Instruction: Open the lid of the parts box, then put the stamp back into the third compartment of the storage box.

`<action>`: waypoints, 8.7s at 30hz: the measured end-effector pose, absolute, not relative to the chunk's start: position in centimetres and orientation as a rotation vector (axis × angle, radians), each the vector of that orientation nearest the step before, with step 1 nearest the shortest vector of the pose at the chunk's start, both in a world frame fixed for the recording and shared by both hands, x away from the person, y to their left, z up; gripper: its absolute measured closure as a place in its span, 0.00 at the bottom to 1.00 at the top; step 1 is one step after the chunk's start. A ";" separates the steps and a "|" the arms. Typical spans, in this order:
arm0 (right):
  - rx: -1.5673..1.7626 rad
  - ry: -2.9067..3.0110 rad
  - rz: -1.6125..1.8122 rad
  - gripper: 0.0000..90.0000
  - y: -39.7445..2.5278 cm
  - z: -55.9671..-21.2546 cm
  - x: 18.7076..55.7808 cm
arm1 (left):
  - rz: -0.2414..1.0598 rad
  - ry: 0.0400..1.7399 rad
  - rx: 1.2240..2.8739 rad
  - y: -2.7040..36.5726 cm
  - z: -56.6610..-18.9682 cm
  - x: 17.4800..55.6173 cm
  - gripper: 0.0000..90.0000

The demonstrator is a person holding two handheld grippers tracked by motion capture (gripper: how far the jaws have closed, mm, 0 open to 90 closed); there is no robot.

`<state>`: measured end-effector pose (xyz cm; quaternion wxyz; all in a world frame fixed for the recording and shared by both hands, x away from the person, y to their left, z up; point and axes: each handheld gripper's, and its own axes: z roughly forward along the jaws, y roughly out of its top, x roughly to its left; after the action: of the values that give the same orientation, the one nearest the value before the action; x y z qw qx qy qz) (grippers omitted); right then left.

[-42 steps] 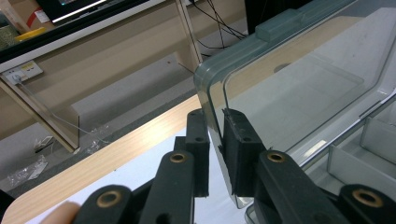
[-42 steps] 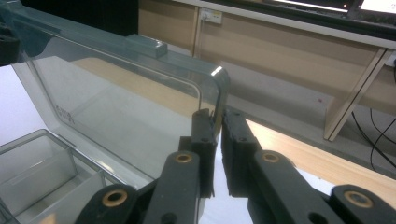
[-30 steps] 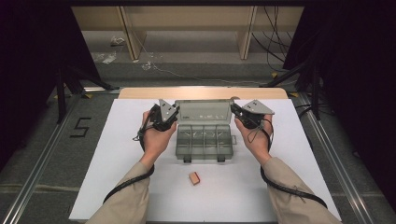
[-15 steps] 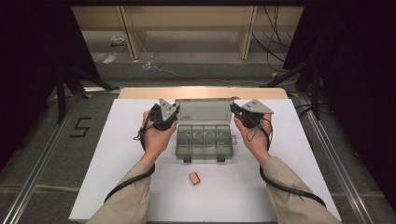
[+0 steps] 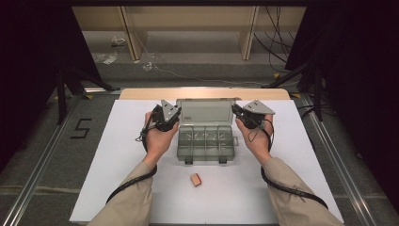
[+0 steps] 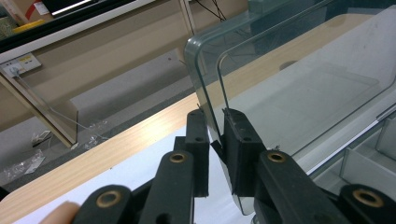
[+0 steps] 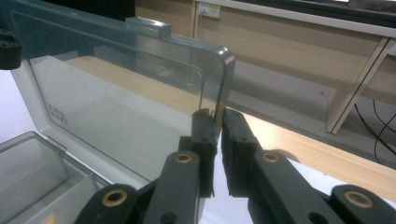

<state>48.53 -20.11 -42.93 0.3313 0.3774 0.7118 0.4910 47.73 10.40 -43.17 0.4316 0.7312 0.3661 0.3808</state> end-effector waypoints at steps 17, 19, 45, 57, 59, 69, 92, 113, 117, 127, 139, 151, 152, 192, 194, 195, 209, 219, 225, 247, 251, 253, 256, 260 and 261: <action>1.000 1.870 1.278 0.94 -20.1 -43.4 48.9 | 0.936 0.926 1.826 10.4 -43.7 48.2 0.89; 1.002 1.871 1.277 0.94 -20.1 -43.4 48.9 | 0.934 0.929 1.829 10.4 -43.8 48.3 0.89; 1.033 1.897 1.265 0.94 -20.1 -44.1 49.4 | 0.910 0.948 1.837 10.4 -44.6 48.8 0.89; 1.042 1.905 1.260 0.94 -20.1 -44.4 49.6 | 0.903 0.952 1.839 10.4 -44.9 49.0 0.89; 1.043 1.907 1.256 0.94 -20.0 -44.5 49.6 | 0.902 0.954 1.844 10.4 -44.9 49.0 0.88; 1.054 1.918 1.251 0.94 -20.1 -44.7 49.6 | 0.890 0.960 1.849 10.4 -45.3 49.1 0.88; 1.077 1.942 1.239 0.94 -20.1 -45.1 49.8 | 0.862 0.974 1.866 10.4 -46.0 49.3 0.88; 1.100 1.969 1.217 0.93 -20.0 -45.7 49.9 | 0.837 0.986 1.883 10.4 -46.6 49.5 0.88; 1.105 1.973 1.214 0.93 -20.0 -45.8 50.0 | 0.834 0.989 1.889 10.4 -46.7 49.6 0.88; 1.116 1.987 1.204 0.93 -20.0 -46.1 50.1 | 0.819 1.000 1.893 10.3 -46.9 49.6 0.88; 1.133 2.006 1.189 0.93 -20.0 -46.5 50.2 | 0.801 1.014 1.904 10.3 -47.2 49.8 0.88; 1.143 2.021 1.179 0.93 -20.0 -46.9 50.3 | 0.782 1.027 1.910 10.3 -47.5 49.9 0.88; 1.145 2.023 1.179 0.93 -20.0 -46.9 50.3 | 0.785 1.027 1.912 10.3 -47.5 49.9 0.88; 1.070 2.085 1.256 0.34 -20.9 -46.2 49.5 | 0.650 1.059 1.887 11.6 -45.4 47.6 0.27; 1.036 2.113 1.266 0.28 -21.0 -45.9 48.9 | 0.631 1.058 1.890 11.6 -45.2 47.0 0.15; 1.021 2.125 1.266 0.27 -21.0 -45.8 48.7 | 0.630 1.051 1.902 11.6 -45.1 46.7 0.12; 0.901 2.220 1.334 0.20 -21.2 -44.9 43.5 | 0.552 0.944 1.920 12.7 -44.5 40.8 0.00; 0.830 2.285 1.377 0.18 -20.7 -45.1 39.8 | 0.534 0.893 1.910 13.6 -44.8 36.5 0.00; 0.802 2.301 1.410 0.17 -20.5 -45.1 38.0 | 0.541 0.896 1.901 14.5 -45.0 34.7 0.00; 0.713 2.432 1.436 0.18 -17.0 -46.7 35.3 | 0.533 0.888 1.901 15.4 -45.7 33.7 0.00; 0.682 2.477 1.420 0.21 -15.9 -47.1 35.0 | 0.525 0.899 1.900 15.3 -45.8 33.8 0.00; 0.666 2.494 1.423 0.22 -15.2 -47.2 34.8 | 0.526 0.904 1.899 15.3 -45.9 33.8 0.00; 0.660 2.514 1.418 0.24 -14.2 -47.4 34.5 | 0.530 0.903 1.897 15.3 -45.9 33.9 0.00; 0.648 2.558 1.368 0.26 -12.4 -47.8 34.1 | 0.528 0.906 1.902 15.3 -46.0 34.0 0.00; 0.653 2.565 1.360 0.26 -12.1 -47.9 34.0 | 0.528 0.907 1.903 15.4 -46.0 34.0 0.00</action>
<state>34.04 -12.08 -47.89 0.0829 0.2188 0.8590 0.4554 34.01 15.36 -46.04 0.4657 0.7749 0.3693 0.2149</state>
